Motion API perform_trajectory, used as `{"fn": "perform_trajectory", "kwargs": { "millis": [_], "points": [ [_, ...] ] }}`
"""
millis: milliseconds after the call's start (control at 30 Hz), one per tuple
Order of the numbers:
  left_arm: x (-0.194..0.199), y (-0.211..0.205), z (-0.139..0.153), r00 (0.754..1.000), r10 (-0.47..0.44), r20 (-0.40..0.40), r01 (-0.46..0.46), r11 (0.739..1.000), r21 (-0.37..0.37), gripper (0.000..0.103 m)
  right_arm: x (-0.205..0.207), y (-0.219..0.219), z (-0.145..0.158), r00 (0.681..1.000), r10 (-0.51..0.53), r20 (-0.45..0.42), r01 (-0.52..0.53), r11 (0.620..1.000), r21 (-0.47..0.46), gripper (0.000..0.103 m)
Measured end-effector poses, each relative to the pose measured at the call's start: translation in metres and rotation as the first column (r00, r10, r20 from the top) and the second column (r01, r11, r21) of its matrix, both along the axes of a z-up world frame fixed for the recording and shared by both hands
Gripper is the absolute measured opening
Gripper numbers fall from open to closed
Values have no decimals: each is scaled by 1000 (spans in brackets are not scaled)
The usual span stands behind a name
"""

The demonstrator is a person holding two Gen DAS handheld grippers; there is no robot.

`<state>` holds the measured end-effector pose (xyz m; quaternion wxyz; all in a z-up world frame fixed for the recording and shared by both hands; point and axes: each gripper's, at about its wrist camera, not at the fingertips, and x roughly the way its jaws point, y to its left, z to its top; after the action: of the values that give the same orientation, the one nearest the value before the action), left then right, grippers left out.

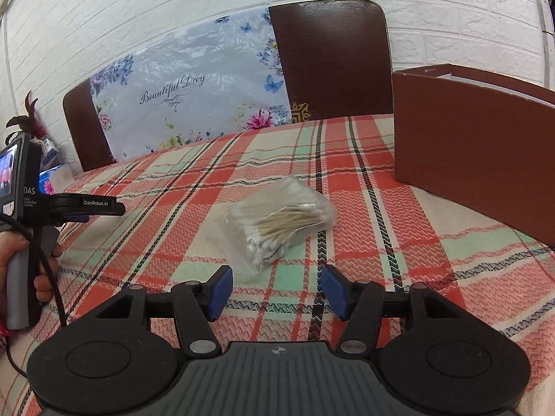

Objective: Organize objects
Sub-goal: 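Lower the swab bag onto the table and open the right tool, then grasp the cotton swab bag with the left tool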

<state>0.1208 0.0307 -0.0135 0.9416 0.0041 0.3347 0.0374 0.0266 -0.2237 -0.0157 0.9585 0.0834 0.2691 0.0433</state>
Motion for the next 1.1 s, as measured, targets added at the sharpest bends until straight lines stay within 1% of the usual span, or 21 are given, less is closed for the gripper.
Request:
{"fn": "perform_trajectory", "kwargs": {
  "millis": [67, 100, 167, 267, 300, 333, 400, 433, 500, 567, 600, 633, 700, 733, 800, 833, 900, 933, 967, 1033, 1100],
  "points": [
    [-4, -14, 11, 995, -98, -31, 93, 988, -121, 66, 0, -3, -1, 1000, 0, 1, 0, 1000, 4, 55],
    [-7, -27, 16, 990, -140, -22, 136, 981, -137, 66, 0, -4, -1, 1000, -1, 1, 1, 1000, 8, 55],
    [-15, -61, 25, 969, -245, 12, 245, 963, -117, 67, 1, -5, -1, 1000, -8, -1, 8, 1000, 15, 55],
    [-20, -110, 30, 905, -425, 12, 423, 897, -129, 79, 2, -10, -1, 1000, -20, -4, 20, 999, 27, 54],
    [-23, -122, 30, 887, -461, 13, 459, 880, -126, 89, 1, -13, 0, 1000, -29, -5, 29, 999, 21, 54],
    [-25, -134, 30, 875, -484, 17, 483, 868, -112, 95, 1, -12, 0, 998, -55, -8, 55, 998, -4, 54],
    [-27, -150, 25, 857, -515, 8, 514, 853, -89, 96, 1, -13, 1, 993, -113, -10, 112, 990, -86, 56],
    [-26, -154, 21, 851, -526, -10, 522, 847, -97, 95, 1, -14, 2, 991, -133, -8, 131, 984, -120, 60],
    [-26, -157, 15, 843, -536, -34, 528, 839, -132, 95, -1, -18, 4, 992, -124, 4, 123, 985, -120, 60],
    [-30, -156, 12, 844, -535, -40, 523, 838, -156, 93, -1, -18, 6, 997, -71, 14, 72, 991, -112, 63],
    [-30, -154, 11, 848, -527, -46, 514, 841, -170, 89, 0, -15, 5, 999, -46, 15, 47, 991, -124, 63],
    [-28, -153, 8, 850, -523, -61, 504, 842, -193, 77, 4, -13, 5, 1000, -26, 13, 28, 990, -136, 63],
    [-22, -148, 0, 848, -524, -80, 485, 828, -282, 66, 14, -10, 3, 1000, -8, -9, 7, 992, -129, 63],
    [-24, -147, -1, 851, -520, -74, 477, 824, -305, 57, 21, -10, 1, 1000, -4, -15, 2, 993, -114, 62],
    [-29, -152, 0, 841, -536, -74, 488, 810, -326, 42, 35, -6, -2, 999, 19, -38, -22, 994, -103, 49],
    [-33, -155, 1, 842, -533, -79, 486, 815, -316, 40, 38, -3, -2, 999, 28, -40, -32, 993, -112, 35],
    [-42, -159, 5, 840, -536, -89, 490, 818, -302, 37, 39, -1, 0, 998, 42, -47, -47, 993, -110, 30],
    [-47, -159, 7, 835, -541, -96, 489, 812, -319, 35, 35, -3, 0, 998, 44, -50, -49, 994, -98, 28],
    [-52, -159, 9, 829, -550, -103, 488, 800, -348, 34, 30, -6, 1, 998, 43, -55, -47, 996, -78, 24],
    [-65, -163, 14, 811, -577, -99, 501, 771, -392, 31, 13, -14, 3, 998, 26, -58, -29, 998, -51, 24],
    [-82, -175, 18, 782, -618, -81, 541, 738, -402, 31, -9, -22, 5, 999, -7, -49, 5, 999, -42, 24]
  ]
}}
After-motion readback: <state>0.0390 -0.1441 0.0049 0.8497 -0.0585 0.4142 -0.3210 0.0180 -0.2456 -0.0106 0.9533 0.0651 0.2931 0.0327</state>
